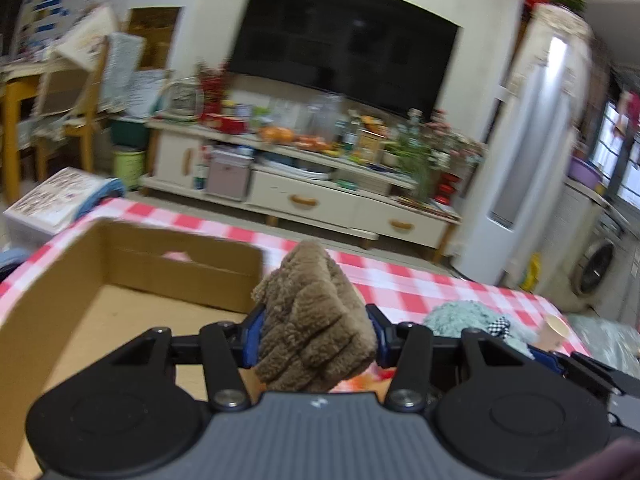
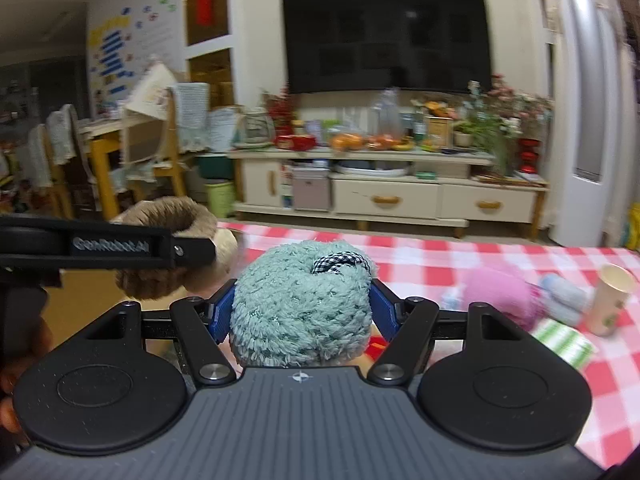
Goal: Organize soft objects
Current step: 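Carry the brown headband and teal pad over the cardboard box with both tools, then open the left tool to drop the headband while the right tool drops the teal pad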
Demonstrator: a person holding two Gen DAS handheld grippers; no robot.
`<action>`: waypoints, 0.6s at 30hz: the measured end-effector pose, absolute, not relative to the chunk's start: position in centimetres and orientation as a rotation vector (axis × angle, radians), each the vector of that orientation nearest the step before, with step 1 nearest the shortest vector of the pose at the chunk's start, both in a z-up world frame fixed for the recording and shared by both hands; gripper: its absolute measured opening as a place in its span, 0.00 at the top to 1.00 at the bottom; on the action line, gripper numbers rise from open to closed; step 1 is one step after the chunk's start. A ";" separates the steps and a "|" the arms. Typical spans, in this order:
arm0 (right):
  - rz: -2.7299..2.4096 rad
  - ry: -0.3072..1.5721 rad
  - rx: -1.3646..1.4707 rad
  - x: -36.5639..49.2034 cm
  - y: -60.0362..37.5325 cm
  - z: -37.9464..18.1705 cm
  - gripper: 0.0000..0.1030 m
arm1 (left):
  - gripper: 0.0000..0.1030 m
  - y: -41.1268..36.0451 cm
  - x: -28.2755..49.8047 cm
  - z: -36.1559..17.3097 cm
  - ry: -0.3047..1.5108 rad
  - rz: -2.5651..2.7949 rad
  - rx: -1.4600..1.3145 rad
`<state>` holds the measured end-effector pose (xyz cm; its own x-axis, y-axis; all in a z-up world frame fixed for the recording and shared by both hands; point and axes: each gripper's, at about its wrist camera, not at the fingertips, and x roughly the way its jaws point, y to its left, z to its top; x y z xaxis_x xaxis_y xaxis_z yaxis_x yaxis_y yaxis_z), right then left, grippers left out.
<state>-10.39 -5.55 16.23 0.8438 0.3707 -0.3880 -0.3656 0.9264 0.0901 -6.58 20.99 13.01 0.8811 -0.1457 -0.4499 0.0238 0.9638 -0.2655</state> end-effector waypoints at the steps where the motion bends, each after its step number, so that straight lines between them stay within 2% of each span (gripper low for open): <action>1: 0.411 0.413 0.011 -10.3 -4.8 16.3 0.18 | 0.52 21.9 -6.5 12.9 0.486 -0.062 -0.266; 13: 0.643 0.430 -0.062 -10.7 3.4 16.3 0.17 | 0.51 29.5 -5.7 11.9 0.528 0.174 -0.341; 16: 0.684 0.455 -0.086 -10.7 4.6 16.1 0.15 | 0.47 30.3 -5.5 11.5 0.553 0.197 -0.359; 18: 0.699 0.471 -0.105 -11.0 4.9 15.9 0.09 | 0.42 30.6 -5.6 11.5 0.556 0.209 -0.358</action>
<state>-11.05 4.93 15.90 0.6654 0.5946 -0.4513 -0.6413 0.7647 0.0621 -5.56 30.65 11.45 0.8303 0.0969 -0.5488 -0.2885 0.9173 -0.2745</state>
